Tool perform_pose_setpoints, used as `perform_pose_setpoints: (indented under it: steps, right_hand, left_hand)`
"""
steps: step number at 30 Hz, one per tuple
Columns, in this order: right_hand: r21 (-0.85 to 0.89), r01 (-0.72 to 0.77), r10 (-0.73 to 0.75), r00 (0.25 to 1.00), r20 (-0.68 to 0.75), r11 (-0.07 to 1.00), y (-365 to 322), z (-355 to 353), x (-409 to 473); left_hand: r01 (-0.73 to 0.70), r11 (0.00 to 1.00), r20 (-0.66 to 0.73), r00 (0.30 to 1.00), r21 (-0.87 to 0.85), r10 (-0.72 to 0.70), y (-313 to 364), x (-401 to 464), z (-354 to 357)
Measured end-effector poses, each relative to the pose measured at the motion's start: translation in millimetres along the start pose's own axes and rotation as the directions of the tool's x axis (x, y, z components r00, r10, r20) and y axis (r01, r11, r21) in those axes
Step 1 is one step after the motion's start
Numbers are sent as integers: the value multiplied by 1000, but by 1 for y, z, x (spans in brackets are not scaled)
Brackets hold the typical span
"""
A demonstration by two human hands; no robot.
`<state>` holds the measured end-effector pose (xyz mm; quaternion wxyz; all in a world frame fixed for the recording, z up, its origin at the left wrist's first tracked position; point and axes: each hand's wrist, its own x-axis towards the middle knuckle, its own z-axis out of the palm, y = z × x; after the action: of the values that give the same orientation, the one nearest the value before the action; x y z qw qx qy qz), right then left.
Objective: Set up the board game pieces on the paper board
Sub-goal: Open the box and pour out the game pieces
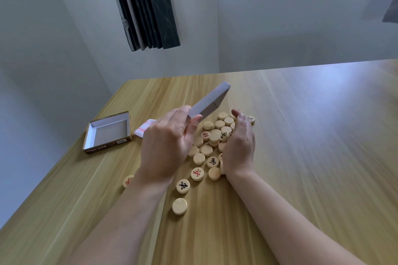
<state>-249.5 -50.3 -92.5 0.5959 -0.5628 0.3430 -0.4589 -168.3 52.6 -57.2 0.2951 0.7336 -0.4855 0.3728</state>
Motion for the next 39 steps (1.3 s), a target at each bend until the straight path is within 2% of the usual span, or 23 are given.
perform_pose_setpoints:
  steps: [2,4,6,9,12,14,16,17,20,24,25,27,29,31,32,35,39]
  right_hand:
    - [-13,22,-22,1000,16,1000,0,0,-1]
    - [-14,36,-36,999,29,999,0,-1,-2]
    - [-7,45,-44,998,35,999,-1,-1,-3]
    - [-4,55,-55,997,49,998,-1,-1,-3]
    - [-14,75,-74,995,61,997,-2,0,-3]
    - [-30,101,-99,993,68,994,-3,0,-3]
    - [-36,124,-121,990,75,992,-2,0,-4]
    - [-38,135,-132,988,77,990,-1,0,-5]
    - [-36,144,-140,986,91,989,0,0,-5]
    - [-26,122,-118,988,102,992,2,-1,-4]
    - [-24,114,-111,989,99,993,2,-1,-4]
    - [-29,102,-98,991,96,994,2,-2,-2]
    - [-31,95,-91,991,98,995,2,-2,-2]
    - [-29,96,-93,991,97,995,2,-2,-2]
    - [-28,98,-95,991,93,995,2,-1,-2]
    - [-25,103,-100,991,92,994,1,-1,-2]
    - [-52,123,-118,989,93,991,-2,-2,-4]
  left_hand:
    - [111,991,-14,994,-76,-113,-6,1,0]
    - [305,934,-1,951,-188,-311,-16,1,1]
    - [513,780,61,846,-359,-529,-26,0,3]
    - [703,492,168,644,-514,-746,-32,4,1]
    - [785,208,270,430,-584,-862,-34,14,0]
    - [802,72,325,320,-593,-890,-37,23,5]
    - [841,37,335,255,-540,-907,-42,33,12]
    - [855,47,328,248,-516,-912,-43,39,15]
    - [874,109,276,265,-474,-924,-49,52,26]
    - [927,141,259,240,-348,-935,-58,52,39]
    - [936,184,239,260,-299,-935,-60,50,42]
    - [926,346,199,372,-152,-907,-58,47,43]
    - [848,528,155,528,-43,-835,-52,43,37]
    - [750,661,120,655,16,-746,-51,39,33]
    - [711,703,113,697,25,-708,-53,36,32]
    - [649,761,180,748,2,-639,-52,21,21]
    - [619,780,247,745,90,-620,-39,-9,-12]
